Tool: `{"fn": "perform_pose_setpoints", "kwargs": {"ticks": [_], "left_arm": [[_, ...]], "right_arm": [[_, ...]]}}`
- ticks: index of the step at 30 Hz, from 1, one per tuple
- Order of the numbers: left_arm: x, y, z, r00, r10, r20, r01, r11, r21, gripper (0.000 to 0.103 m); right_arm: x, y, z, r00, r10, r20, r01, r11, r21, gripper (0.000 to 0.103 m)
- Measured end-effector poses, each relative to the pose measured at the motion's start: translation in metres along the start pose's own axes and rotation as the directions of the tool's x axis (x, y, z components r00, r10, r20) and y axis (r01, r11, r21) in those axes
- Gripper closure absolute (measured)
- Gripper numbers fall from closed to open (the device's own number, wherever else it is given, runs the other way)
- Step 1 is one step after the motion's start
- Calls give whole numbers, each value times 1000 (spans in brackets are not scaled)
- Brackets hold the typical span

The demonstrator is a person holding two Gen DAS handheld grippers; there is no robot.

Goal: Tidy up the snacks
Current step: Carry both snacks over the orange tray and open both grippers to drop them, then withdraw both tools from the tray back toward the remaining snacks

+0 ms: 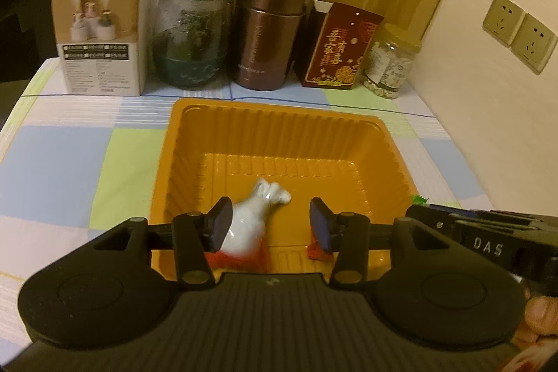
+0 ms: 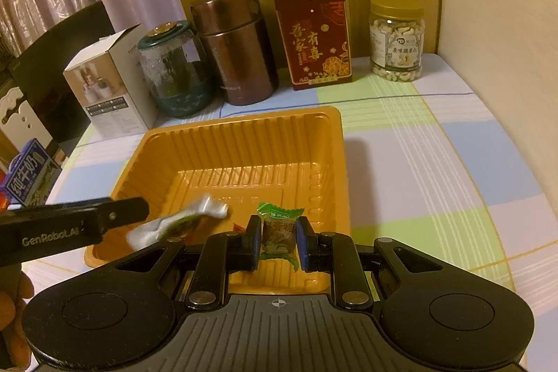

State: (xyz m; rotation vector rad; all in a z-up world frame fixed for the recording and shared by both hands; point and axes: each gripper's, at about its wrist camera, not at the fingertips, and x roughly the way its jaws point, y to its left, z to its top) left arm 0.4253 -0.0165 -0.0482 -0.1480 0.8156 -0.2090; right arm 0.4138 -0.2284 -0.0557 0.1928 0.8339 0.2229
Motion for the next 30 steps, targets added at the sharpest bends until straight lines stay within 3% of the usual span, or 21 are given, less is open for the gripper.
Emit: {"fn": "perform_pose_setpoints", "kwargs": {"ticks": [9, 13, 17, 24, 30], "left_arm": [[-10, 6, -2, 1000, -1, 10, 1, 1000, -2, 55], [-16, 8, -5, 1000, -2, 17, 2, 1000, -15, 45], [-26, 12, -11, 1000, -10, 19, 11, 999, -38, 41], [-54, 14, -32, 999, 16, 28, -15, 999, -49, 39], [-92, 6, -56, 999, 20, 48, -17, 998, -53, 36]], "right_arm": [[0, 4, 2, 1000, 12, 3, -12, 1000, 11, 81], [0, 3, 5, 999, 53, 12, -53, 998, 26, 81], [-7, 1, 6, 996, 77, 51, -79, 996, 37, 45], [-40, -13, -2, 996, 36, 81, -43, 996, 83, 45], [-82, -19, -28, 998, 8, 70, -16, 993, 119, 45]]}}
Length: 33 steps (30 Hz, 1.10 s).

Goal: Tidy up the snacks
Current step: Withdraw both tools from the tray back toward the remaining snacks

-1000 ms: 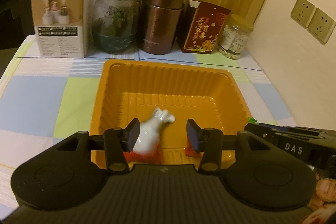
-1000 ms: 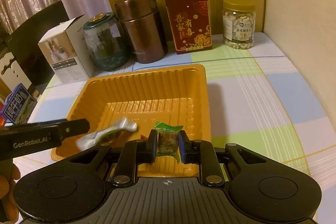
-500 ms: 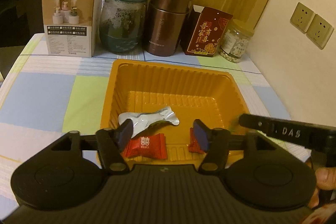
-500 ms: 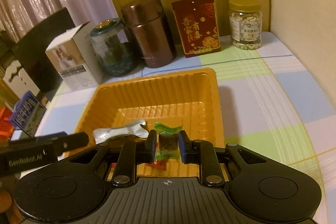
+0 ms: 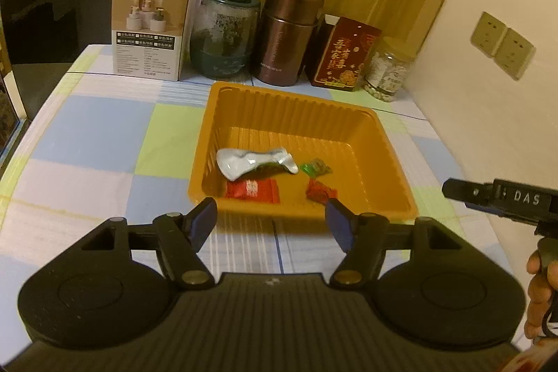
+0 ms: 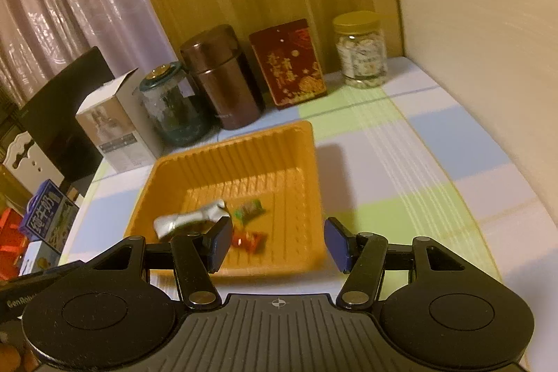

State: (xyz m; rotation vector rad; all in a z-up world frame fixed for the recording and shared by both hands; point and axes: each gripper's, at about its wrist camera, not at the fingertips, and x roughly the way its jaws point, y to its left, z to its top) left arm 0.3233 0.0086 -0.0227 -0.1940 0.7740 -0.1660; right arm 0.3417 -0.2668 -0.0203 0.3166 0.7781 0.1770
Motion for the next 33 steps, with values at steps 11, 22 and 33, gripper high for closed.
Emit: {"fn": "perform_pose_setpoints", "kwargs": {"ticks": [11, 22, 33], "left_arm": [[-86, -18, -48, 1000, -6, 18, 5, 1000, 8, 33], [-145, -29, -105, 1000, 16, 24, -16, 1000, 5, 25], [-164, -23, -139, 999, 42, 14, -42, 999, 9, 20]], "right_arm": [[-90, 15, -53, 998, -66, 13, 66, 994, -89, 45], [-140, 26, -115, 997, -74, -17, 72, 994, -87, 44], [-161, 24, -152, 995, -93, -36, 90, 993, -73, 44]]}}
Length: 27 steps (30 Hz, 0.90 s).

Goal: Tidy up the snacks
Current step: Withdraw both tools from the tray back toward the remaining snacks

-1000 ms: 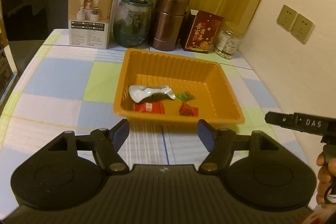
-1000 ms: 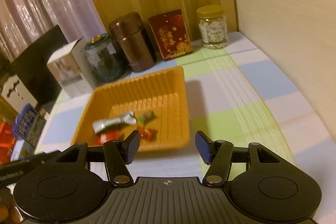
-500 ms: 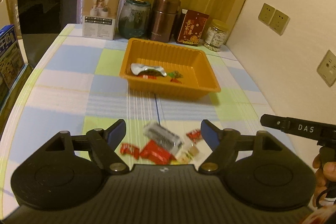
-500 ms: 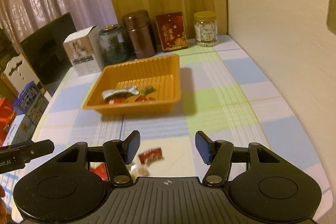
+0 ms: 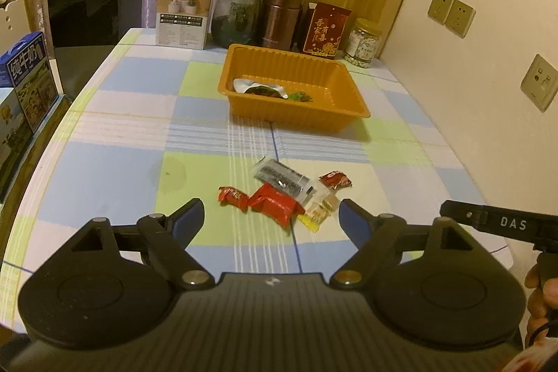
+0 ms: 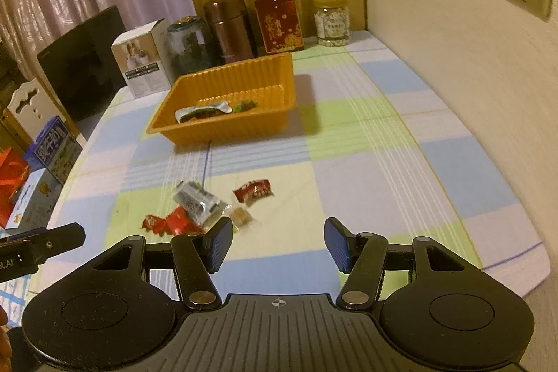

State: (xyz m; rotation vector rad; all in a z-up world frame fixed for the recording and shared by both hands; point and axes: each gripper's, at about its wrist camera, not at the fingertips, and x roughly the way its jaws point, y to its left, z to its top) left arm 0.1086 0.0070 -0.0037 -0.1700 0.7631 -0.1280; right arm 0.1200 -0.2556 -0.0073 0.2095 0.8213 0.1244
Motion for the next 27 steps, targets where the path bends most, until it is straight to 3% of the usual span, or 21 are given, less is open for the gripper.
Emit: {"fn": "perform_pose_setpoints", "kwargs": {"ticks": [27], "left_arm": [[19, 20, -29, 997, 51, -60, -51, 999, 2, 20]], "right_arm": [[13, 8, -21, 1000, 9, -25, -9, 1000, -8, 43]]}}
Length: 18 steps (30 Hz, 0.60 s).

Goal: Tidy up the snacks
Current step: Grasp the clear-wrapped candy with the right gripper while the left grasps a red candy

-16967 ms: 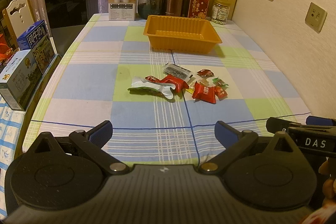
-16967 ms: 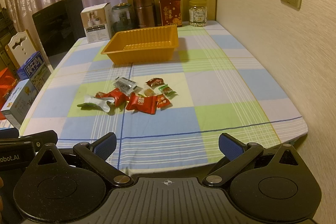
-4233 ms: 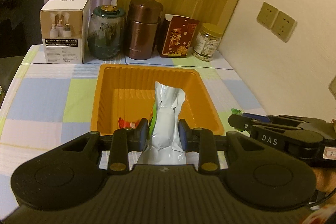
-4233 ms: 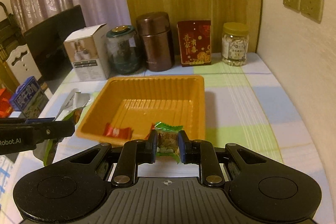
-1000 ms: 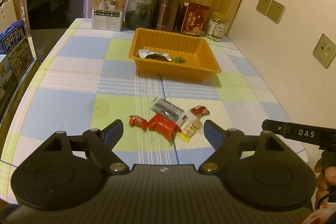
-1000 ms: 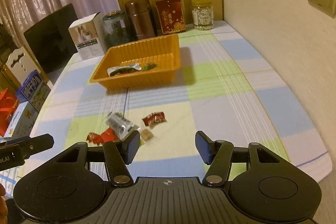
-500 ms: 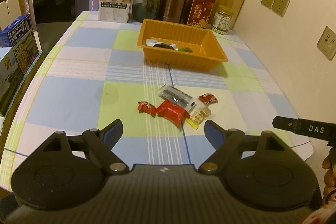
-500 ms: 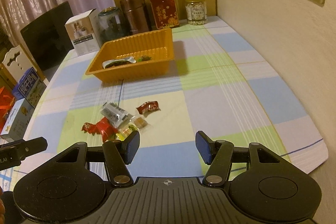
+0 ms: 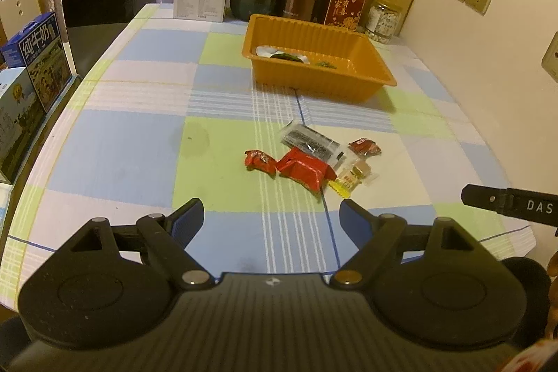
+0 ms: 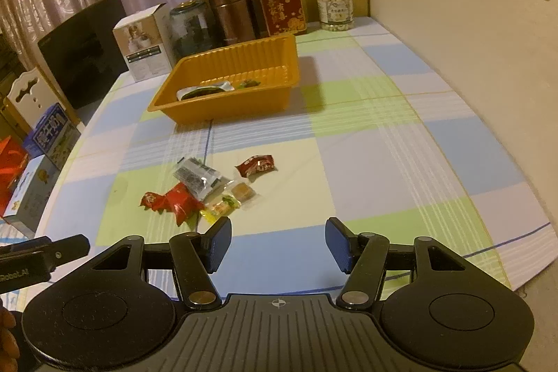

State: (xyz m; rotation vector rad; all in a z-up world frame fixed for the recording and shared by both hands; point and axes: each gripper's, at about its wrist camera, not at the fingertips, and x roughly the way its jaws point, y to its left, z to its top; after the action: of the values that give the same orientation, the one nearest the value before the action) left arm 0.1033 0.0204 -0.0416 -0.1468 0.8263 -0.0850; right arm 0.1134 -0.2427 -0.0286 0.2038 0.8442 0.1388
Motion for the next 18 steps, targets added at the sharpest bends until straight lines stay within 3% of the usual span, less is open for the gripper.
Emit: {"fn": "perform_pose_setpoints", "kwargs": {"ticks": [18], "left_arm": [[58, 19, 12, 999, 21, -27, -21, 1000, 17, 21]], "right_arm": [[59, -2, 2, 999, 23, -49, -24, 1000, -17, 43]]}}
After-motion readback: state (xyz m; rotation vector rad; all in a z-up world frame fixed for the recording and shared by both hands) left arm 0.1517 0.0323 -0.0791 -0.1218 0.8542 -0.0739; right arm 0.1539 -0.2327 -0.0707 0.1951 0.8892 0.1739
